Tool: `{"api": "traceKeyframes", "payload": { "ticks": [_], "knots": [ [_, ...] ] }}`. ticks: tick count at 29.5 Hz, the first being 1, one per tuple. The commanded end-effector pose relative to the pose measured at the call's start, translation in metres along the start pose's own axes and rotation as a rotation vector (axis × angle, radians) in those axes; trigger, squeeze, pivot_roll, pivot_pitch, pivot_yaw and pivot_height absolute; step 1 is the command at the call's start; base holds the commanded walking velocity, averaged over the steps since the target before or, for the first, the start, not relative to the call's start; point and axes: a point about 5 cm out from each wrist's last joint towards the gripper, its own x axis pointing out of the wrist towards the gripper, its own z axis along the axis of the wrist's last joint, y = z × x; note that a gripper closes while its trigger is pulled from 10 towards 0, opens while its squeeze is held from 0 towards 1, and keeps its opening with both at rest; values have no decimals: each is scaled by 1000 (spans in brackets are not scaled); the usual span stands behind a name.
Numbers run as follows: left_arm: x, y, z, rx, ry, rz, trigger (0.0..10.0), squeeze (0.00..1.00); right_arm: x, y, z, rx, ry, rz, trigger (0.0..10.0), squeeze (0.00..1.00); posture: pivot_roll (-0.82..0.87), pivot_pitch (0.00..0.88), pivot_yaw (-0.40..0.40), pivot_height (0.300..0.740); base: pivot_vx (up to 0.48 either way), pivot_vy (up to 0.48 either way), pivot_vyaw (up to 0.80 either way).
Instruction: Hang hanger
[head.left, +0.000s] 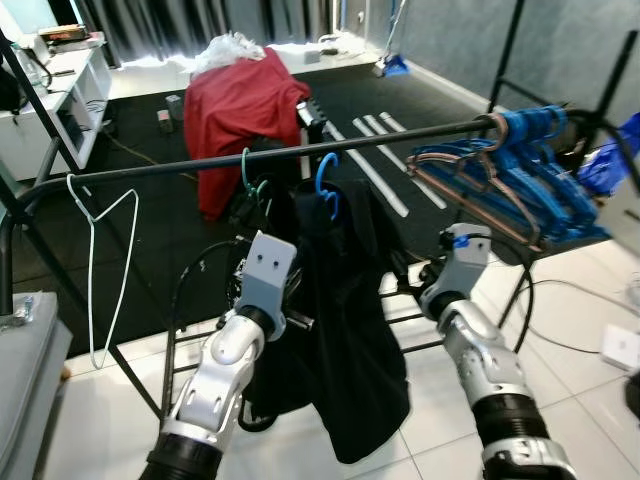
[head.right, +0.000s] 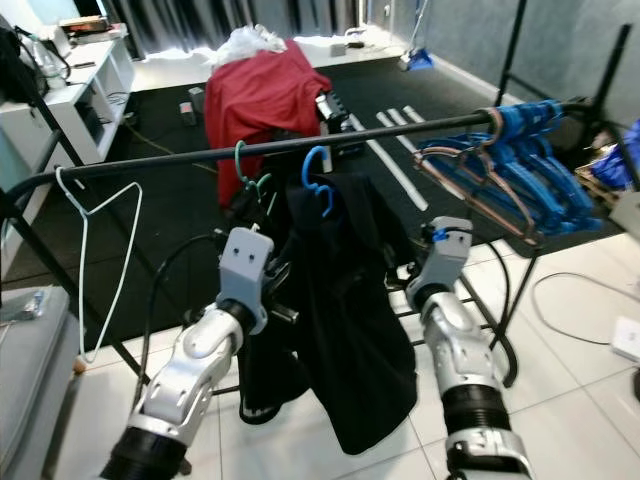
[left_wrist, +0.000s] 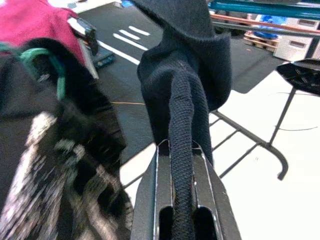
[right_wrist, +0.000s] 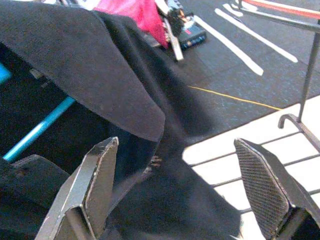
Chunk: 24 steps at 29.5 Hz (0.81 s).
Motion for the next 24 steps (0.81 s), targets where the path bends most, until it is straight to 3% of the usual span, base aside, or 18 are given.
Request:
{"api": "traceKeyframes", "payload": {
  "ticks": [1, 8, 10, 12, 16, 19, 24],
  "knots": [
    [1, 0, 10, 12, -40, 6, 10000, 0, 0, 1, 1, 5, -8, -1, 10000, 0, -144, 27, 21, 740, 454, 0, 0],
    [6, -14, 19, 4, -33, -26, 10000, 0, 0, 0, 1, 12, -10, -2, 10000, 0, -144, 23, 20, 740, 441, 0, 0],
    [8, -25, 27, -31, -44, -44, 10000, 0, 0, 0, 1, 13, -8, -3, 10000, 0, -144, 17, 22, 740, 394, 0, 0],
    [8, -25, 27, -31, -44, -44, 10000, 0, 0, 0, 1, 13, -8, -3, 10000, 0, -144, 17, 22, 740, 386, 0, 0],
    [8, -35, 30, -108, -39, -42, 10000, 0, -1, -1, 0, 14, -6, -5, 10000, 0, -147, 13, 24, 740, 178, 0, 0],
    [6, -45, 18, -197, 89, -37, 10000, 0, -1, -1, -1, 13, -4, -8, 10000, 0, -149, 11, 24, 740, 0, 0, 0],
    [3, -48, 12, -219, 161, -31, 10000, 0, -1, -1, -1, 13, -2, -9, 10000, 0, -150, 16, 23, 740, 0, 0, 0]
  ]
}}
